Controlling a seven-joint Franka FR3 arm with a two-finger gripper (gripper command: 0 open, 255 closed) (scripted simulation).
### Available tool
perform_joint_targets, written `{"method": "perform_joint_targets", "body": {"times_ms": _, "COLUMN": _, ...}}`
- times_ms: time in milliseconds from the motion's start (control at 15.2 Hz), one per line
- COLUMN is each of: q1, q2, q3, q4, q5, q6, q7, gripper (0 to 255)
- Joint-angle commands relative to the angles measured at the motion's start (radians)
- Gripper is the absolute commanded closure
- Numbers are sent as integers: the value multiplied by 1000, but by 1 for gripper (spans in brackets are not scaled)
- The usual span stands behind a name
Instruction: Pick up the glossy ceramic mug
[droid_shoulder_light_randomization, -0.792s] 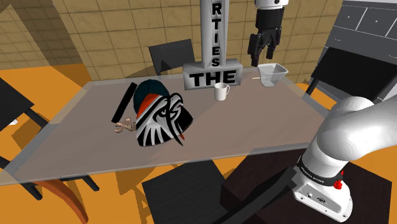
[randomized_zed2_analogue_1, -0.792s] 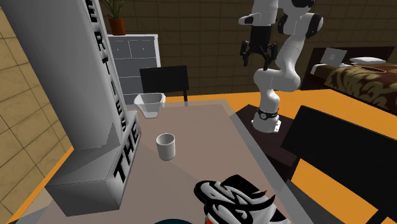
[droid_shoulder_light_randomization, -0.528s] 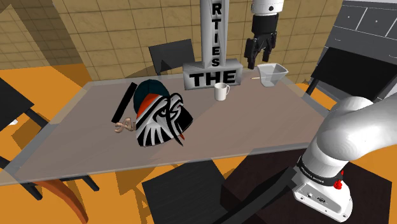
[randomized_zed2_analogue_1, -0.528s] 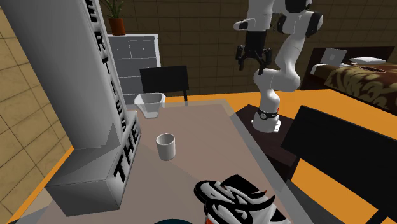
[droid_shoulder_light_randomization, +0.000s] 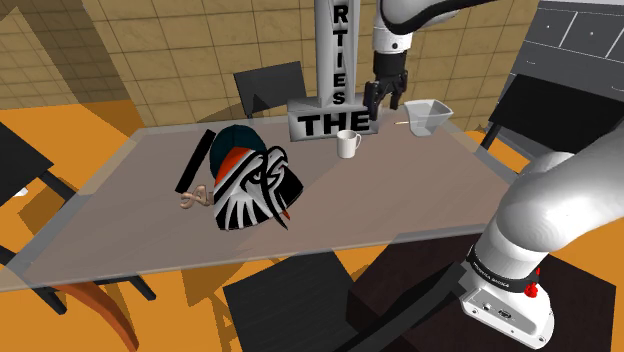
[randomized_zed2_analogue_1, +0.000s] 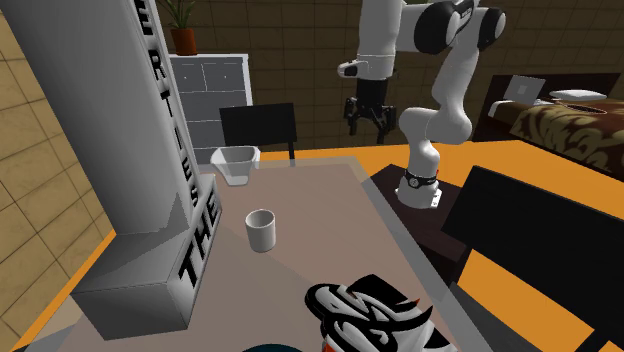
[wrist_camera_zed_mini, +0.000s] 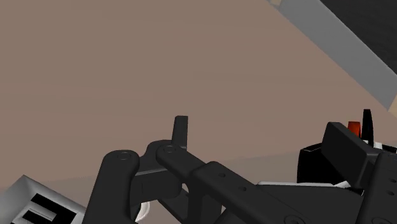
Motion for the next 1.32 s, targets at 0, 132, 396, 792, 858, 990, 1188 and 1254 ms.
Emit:
{"method": "perform_joint_targets", "body": {"times_ms": 0, "q1": -6, "q2": 63, "q3": -15, "q4": 3, "q5": -8, "q6": 67, "q7": -16, "gripper": 0}}
{"method": "perform_joint_targets", "body": {"times_ms": 132, "q1": -11, "q2": 127, "q3": -27, "q4": 15, "q5": -11, "q6": 124, "q7": -28, "gripper": 0}}
{"method": "perform_joint_targets", "body": {"times_ms": 396, "q1": -19, "q2": 262, "q3": -51, "q4": 56, "q5": -13, "q6": 229, "q7": -54, "gripper": 0}}
{"method": "perform_joint_targets", "body": {"times_ms": 792, "q1": -32, "q2": 477, "q3": -79, "q4": 159, "q5": 2, "q6": 357, "q7": -98, "gripper": 0}}
{"method": "perform_joint_targets", "body": {"times_ms": 858, "q1": -35, "q2": 513, "q3": -83, "q4": 181, "q5": 7, "q6": 374, "q7": -106, "gripper": 0}}
{"method": "perform_joint_targets", "body": {"times_ms": 990, "q1": -41, "q2": 587, "q3": -89, "q4": 228, "q5": 18, "q6": 405, "q7": -122, "gripper": 0}}
{"method": "perform_joint_targets", "body": {"times_ms": 1188, "q1": -53, "q2": 699, "q3": -94, "q4": 309, "q5": 36, "q6": 443, "q7": -146, "gripper": 0}}
{"method": "perform_joint_targets", "body": {"times_ms": 1254, "q1": -57, "q2": 737, "q3": -95, "q4": 339, "q5": 43, "q6": 453, "q7": -154, "gripper": 0}}
